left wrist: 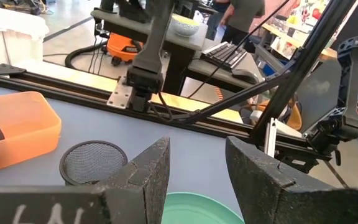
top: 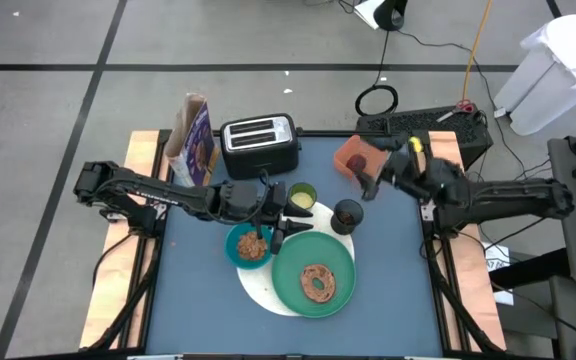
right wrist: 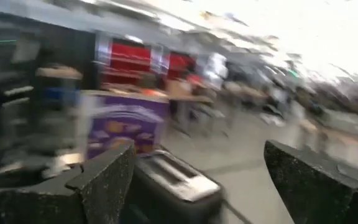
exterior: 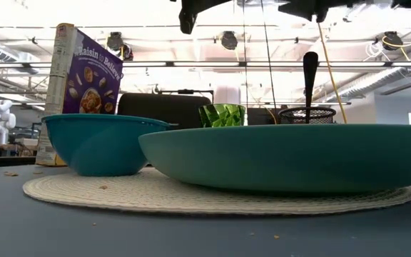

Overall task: Arrange a breakfast setting
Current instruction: Put the red apple on the white mat

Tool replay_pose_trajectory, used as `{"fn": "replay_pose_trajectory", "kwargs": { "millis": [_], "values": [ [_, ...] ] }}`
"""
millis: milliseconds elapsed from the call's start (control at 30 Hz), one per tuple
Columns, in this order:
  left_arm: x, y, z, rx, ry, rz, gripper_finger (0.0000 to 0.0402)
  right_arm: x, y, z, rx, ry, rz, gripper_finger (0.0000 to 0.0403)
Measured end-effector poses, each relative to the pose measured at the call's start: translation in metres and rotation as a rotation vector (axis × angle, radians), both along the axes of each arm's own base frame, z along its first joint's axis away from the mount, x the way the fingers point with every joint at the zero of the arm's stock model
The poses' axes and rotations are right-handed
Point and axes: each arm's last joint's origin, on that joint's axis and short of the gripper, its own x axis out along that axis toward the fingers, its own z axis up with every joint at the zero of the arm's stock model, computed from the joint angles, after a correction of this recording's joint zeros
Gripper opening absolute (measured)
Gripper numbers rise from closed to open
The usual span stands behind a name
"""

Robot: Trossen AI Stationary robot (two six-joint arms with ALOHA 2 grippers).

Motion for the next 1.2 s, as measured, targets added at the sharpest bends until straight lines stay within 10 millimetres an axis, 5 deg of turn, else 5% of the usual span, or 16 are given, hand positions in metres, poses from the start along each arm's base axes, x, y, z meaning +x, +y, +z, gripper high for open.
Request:
{"fn": "replay_pose_trajectory", "kwargs": {
  "millis": [200, 367, 767, 1200],
  "values": [
    [0.0, 0.0, 0.0, 0.0, 0.001, 0.0, 0.0161, -0.014, -0.026, 0.043, 0.144, -0.061, -0.333, 0.035],
    [0.0, 0.0, 0.0, 0.0, 0.0, 0.0, 0.0161, -0.021, -0.041, 0.051, 0.163, -0.091, -0.455, 0.035],
    [0.0, 0.0, 0.0, -0.009, 0.001, 0.002, 0.0161, -0.007, -0.093, 0.015, 0.348, -0.008, -0.642, 0.035],
    [0.0, 0.0, 0.0, -0.008, 0.001, 0.001, 0.0161, -0.008, -0.107, -0.034, 0.717, 0.133, -0.737, 0.035]
  ]
}}
